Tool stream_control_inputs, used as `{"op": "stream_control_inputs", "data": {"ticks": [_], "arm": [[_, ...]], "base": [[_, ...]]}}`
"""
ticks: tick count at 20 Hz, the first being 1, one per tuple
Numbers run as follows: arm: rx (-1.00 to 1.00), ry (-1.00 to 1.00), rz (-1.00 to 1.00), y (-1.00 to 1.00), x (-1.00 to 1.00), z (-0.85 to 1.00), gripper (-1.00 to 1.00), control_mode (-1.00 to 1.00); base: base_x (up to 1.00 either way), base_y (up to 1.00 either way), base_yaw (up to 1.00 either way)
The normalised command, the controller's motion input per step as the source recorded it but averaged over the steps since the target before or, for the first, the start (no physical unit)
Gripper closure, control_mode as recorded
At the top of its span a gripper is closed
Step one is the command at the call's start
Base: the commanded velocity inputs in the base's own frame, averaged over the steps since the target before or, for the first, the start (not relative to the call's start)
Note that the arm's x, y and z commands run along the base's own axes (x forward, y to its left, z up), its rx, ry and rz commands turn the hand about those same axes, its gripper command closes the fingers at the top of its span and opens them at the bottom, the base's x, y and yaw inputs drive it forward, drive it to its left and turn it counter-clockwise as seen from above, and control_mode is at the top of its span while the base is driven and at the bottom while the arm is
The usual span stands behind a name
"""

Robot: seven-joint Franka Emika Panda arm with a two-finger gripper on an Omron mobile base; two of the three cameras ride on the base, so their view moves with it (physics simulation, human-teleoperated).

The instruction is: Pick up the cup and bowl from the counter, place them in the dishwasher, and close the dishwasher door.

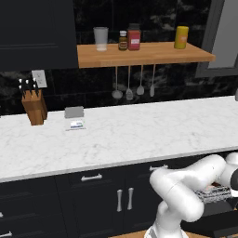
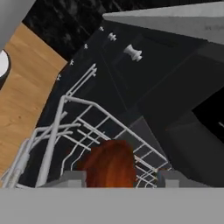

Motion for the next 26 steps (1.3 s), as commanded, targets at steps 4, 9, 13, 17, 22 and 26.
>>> {"op": "stream_control_inputs", "data": {"ticks": [4,9,13,17,22,26], "arm": [[0.0,-0.25,0.0,0.5,-0.36,0.1,-1.0,-1.0],[-0.1,-0.2,-0.06,1.0,-0.05,-0.13,-1.0,-1.0],[-0.22,-0.16,-0.22,0.97,0.45,-0.64,-1.0,-1.0],[-0.09,-0.19,-0.4,0.85,0.25,-0.04,-1.0,-1.0],[-0.02,-0.08,-0.3,0.36,-0.78,0.97,-1.0,-1.0],[-0.18,0.37,-0.3,0.15,-0.49,0.82,-1.0,-1.0]], "base": [[0.0,0.0,0.0],[0.0,0.0,0.0],[0.0,0.0,0.0],[0.0,0.0,0.0],[0.0,0.0,0.0],[0.0,0.0,0.0]]}}
